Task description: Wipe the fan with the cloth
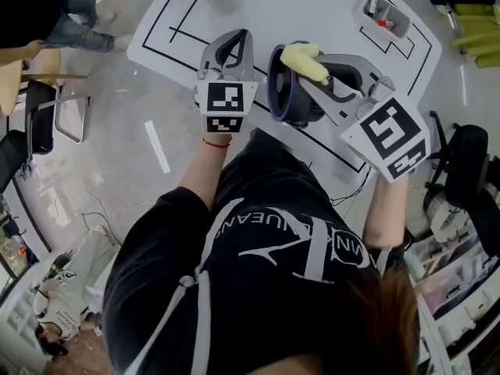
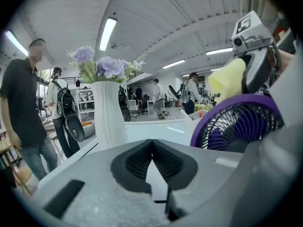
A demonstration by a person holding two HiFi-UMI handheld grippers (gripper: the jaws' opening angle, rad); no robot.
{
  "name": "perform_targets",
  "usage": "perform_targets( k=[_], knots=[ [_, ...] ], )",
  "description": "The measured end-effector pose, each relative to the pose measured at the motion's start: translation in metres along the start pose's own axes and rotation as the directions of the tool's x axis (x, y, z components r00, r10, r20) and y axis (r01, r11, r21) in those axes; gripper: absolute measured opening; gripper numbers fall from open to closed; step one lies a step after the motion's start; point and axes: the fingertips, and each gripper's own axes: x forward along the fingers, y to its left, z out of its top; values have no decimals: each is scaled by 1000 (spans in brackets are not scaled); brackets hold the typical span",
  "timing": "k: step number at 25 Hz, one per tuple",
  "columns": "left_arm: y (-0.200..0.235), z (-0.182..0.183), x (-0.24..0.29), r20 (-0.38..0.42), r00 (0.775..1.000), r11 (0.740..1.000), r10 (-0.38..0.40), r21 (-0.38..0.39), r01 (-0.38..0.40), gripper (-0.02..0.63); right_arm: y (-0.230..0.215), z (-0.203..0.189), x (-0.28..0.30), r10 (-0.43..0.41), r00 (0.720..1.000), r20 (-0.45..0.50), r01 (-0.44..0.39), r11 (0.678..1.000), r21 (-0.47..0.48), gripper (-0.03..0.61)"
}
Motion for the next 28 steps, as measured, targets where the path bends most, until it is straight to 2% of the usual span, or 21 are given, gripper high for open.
perform_targets(
  k=[9,16,22,28],
  knots=[
    [-27,5,-40,20,1000,1000,17,-7,-17,11,37,-15,-16,-79,997,16,79,995,-58,83],
    [-36,-11,-86,21,998,998,61,-24,-60,11,69,-34,-15,-130,991,-12,128,984,-126,83],
    [-39,-22,-121,24,995,995,100,-30,-99,11,84,-49,-11,-210,978,-15,204,963,-175,83],
    [-40,-30,-147,26,991,991,129,-39,-128,11,100,-62,0,-238,971,-33,225,950,-217,83]
  ],
)
